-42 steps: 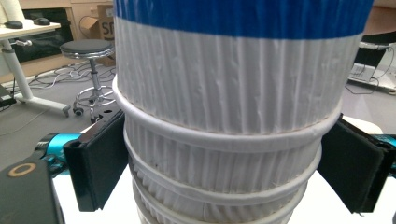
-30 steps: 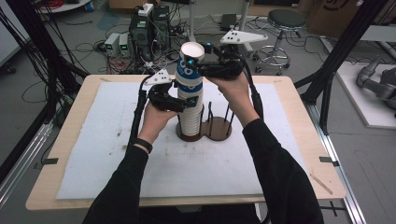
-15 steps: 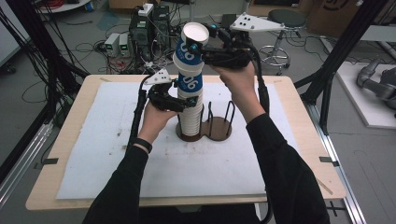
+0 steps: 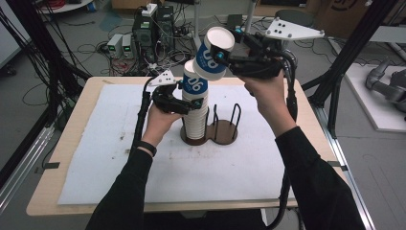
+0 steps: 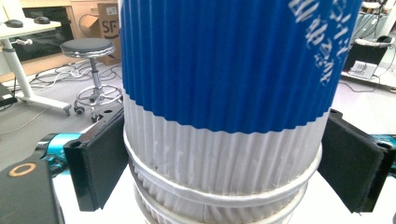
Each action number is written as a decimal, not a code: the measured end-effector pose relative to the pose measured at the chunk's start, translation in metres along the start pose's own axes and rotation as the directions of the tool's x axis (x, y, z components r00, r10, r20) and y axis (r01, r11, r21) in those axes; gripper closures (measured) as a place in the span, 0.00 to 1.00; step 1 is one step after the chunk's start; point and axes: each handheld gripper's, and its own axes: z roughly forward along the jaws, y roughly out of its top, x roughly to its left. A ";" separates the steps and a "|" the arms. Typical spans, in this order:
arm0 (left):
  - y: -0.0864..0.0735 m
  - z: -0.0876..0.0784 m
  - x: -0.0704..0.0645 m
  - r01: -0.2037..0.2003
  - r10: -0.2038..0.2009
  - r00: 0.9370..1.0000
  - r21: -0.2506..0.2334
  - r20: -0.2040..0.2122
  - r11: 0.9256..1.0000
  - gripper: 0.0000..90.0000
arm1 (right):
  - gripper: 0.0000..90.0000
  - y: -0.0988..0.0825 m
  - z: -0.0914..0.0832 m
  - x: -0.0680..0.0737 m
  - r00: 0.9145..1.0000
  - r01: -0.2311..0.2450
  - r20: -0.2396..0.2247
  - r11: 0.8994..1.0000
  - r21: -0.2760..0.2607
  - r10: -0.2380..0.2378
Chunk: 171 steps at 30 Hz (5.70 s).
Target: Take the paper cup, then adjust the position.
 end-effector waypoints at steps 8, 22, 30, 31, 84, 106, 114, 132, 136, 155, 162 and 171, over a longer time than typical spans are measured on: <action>0.001 0.000 0.000 -0.009 0.009 1.000 0.007 -0.003 1.000 0.12 | 0.34 -0.022 -0.027 0.009 1.000 0.004 -0.031 1.000 0.020 -0.003; 0.001 0.000 0.000 -0.009 0.009 1.000 0.010 -0.008 1.000 0.12 | 0.34 -0.077 -0.061 0.019 0.999 -0.036 -0.033 0.998 0.061 0.038; 0.001 0.000 0.000 -0.010 0.010 1.000 0.010 -0.006 1.000 0.12 | 0.34 -0.112 -0.072 0.027 0.998 -0.058 -0.032 0.994 0.096 0.061; 0.001 0.000 0.000 -0.010 0.010 1.000 0.010 -0.006 1.000 0.12 | 0.34 -0.116 -0.072 0.028 0.997 -0.065 -0.035 0.993 0.101 0.069; 0.003 -0.046 -0.011 -0.034 0.035 0.997 0.017 -0.064 0.999 0.08 | 0.34 -0.176 -0.076 0.039 0.991 -0.119 -0.032 0.975 0.190 0.127; -0.039 -0.097 -0.058 -0.017 0.017 1.000 -0.036 -0.005 0.999 0.08 | 0.34 -0.182 -0.075 0.041 0.991 -0.109 -0.053 0.972 0.207 0.122; -0.066 -0.097 -0.079 -0.024 0.024 1.000 -0.022 0.005 0.999 0.08 | 0.34 -0.185 -0.071 0.043 0.990 -0.112 -0.063 0.968 0.222 0.129; -0.093 -0.097 -0.084 -0.019 0.019 1.000 -0.007 0.004 1.000 0.08 | 0.34 -0.194 -0.073 0.038 0.987 -0.139 -0.047 0.962 0.233 0.154; -0.093 -0.097 -0.084 -0.024 0.024 1.000 -0.007 0.007 1.000 0.08 | 0.34 -0.195 -0.073 0.037 0.987 -0.139 -0.045 0.963 0.232 0.153; -0.094 -0.085 -0.093 -0.025 0.024 0.998 0.014 0.058 1.000 0.08 | 0.34 -0.193 -0.075 0.037 0.986 -0.146 -0.046 0.964 0.222 0.160; -0.095 -0.077 -0.098 -0.025 0.023 0.994 0.019 0.110 0.999 0.08 | 0.34 -0.192 -0.076 0.037 0.985 -0.144 -0.059 0.966 0.215 0.160; -0.093 -0.059 -0.115 -0.032 0.026 0.981 0.028 0.193 0.999 0.08 | 0.34 -0.193 -0.073 0.042 0.979 -0.143 -0.115 0.965 0.219 0.171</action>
